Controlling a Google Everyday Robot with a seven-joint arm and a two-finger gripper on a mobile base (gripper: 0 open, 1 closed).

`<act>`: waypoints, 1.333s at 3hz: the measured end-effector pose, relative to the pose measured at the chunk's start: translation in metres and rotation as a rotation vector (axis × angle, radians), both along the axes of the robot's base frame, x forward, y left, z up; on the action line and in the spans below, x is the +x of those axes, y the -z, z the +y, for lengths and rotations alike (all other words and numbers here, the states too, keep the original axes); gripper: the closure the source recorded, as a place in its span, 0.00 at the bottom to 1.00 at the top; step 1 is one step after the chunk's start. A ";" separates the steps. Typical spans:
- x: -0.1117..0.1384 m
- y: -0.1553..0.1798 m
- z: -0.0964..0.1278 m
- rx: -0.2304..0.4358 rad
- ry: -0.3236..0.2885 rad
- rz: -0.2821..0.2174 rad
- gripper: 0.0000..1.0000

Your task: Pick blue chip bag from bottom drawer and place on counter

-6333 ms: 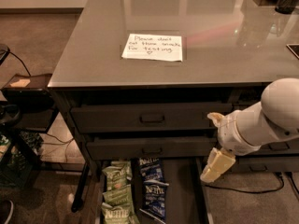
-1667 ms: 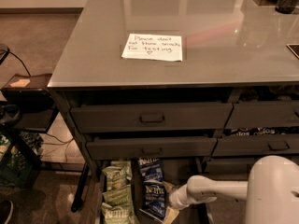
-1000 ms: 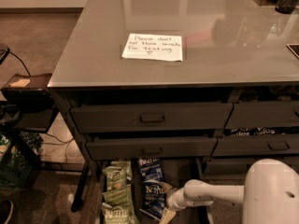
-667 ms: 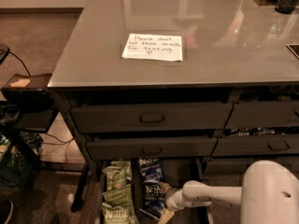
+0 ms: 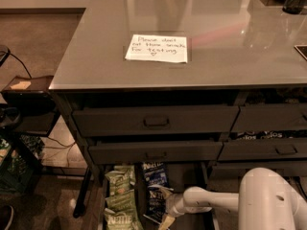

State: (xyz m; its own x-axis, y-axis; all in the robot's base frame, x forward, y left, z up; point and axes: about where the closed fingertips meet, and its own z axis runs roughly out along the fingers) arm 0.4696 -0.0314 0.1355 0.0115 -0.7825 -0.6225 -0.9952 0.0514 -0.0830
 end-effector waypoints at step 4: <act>0.007 0.024 0.007 0.017 -0.004 0.002 0.74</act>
Offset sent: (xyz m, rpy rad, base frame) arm 0.0136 0.0058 -0.0512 0.0296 -0.0333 0.0085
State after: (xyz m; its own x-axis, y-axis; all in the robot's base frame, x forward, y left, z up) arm 0.4763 -0.0240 0.1120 0.0133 -0.7718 -0.6357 -0.9956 0.0489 -0.0802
